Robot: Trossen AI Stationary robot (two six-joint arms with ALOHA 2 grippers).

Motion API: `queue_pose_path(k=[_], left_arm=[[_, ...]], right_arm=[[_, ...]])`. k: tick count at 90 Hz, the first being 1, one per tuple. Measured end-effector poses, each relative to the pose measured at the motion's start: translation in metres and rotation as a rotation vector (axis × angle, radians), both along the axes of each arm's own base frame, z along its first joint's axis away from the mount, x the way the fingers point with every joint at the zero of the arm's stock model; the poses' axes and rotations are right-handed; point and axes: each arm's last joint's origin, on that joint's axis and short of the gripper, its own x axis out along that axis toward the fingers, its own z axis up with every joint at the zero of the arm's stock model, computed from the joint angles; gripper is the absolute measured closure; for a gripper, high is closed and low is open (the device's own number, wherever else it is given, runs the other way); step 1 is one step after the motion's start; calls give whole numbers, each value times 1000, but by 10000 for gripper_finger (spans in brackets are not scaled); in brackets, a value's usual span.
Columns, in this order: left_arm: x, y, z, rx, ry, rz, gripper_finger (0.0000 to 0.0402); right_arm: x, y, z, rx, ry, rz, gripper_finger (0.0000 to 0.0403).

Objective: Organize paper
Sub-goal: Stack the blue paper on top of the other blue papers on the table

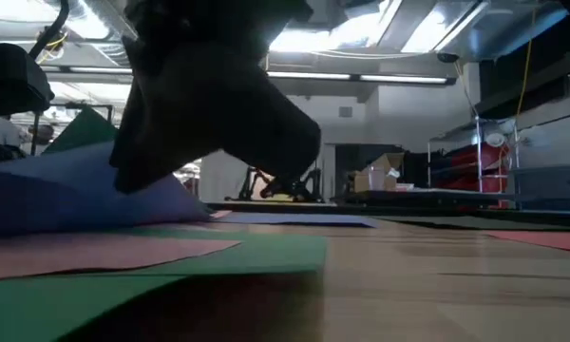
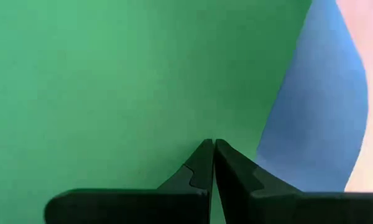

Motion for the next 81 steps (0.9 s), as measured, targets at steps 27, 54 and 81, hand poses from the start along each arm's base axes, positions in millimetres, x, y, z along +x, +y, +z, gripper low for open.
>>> queue_pose_path(k=[27, 54, 81], left_arm=[[0, 0, 0, -3, 0, 4, 402], [0, 0, 0, 1, 0, -2, 402], [0, 0, 0, 0, 0, -1, 402]], right_arm=[[7, -2, 2, -57, -40, 70, 292], [14, -2, 8, -114, -110, 127, 292], [27, -20, 12, -125, -172, 104, 292]])
